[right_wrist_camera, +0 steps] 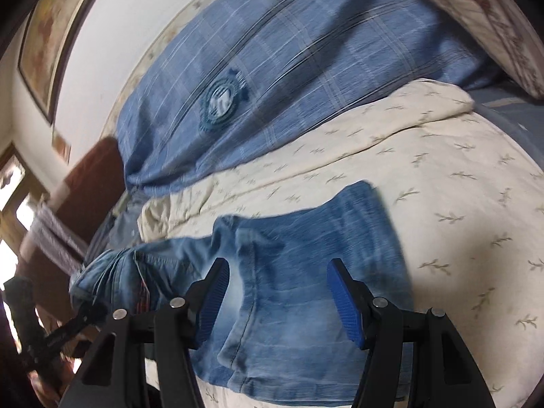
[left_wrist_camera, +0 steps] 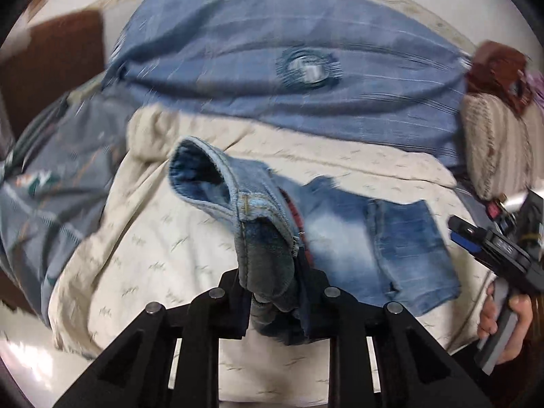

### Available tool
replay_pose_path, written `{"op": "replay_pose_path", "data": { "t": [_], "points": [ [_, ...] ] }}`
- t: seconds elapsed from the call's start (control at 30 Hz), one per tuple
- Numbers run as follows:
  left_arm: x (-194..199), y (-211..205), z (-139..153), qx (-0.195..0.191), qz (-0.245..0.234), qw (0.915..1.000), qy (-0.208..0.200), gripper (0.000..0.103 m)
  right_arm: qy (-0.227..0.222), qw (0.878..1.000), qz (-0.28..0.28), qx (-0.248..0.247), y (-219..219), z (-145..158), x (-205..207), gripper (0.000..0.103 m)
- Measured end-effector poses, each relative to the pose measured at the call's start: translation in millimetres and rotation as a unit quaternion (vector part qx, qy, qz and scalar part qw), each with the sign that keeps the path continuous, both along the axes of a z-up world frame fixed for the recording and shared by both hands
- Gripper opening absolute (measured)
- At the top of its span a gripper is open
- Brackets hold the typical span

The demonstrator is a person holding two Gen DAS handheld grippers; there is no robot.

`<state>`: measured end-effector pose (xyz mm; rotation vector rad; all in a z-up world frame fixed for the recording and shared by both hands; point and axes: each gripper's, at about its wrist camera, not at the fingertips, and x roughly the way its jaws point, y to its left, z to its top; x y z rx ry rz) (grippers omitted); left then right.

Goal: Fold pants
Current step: 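Lift and fold the jeans over with the left tool, then release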

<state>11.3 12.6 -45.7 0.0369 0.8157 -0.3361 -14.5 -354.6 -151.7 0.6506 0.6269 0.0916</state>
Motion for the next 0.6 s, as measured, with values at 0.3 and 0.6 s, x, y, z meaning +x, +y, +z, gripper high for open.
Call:
{"op": "replay_pose_path", "data": {
  "t": [0.3, 0.6],
  "points": [
    [-24.2, -118.9, 10.0, 0.040, -0.139, 0.9888, -0.037, 0.023, -0.026, 0.994, -0.081, 0.068, -52.8, 3.1, -26.7, 0.064],
    [-21.0, -234.8, -43.8, 0.090, -0.227, 0.9697, 0.003, 0.025, -0.045, 0.979, -0.151, 0.127, -107.2, -3.4, -53.2, 0.064]
  ]
}}
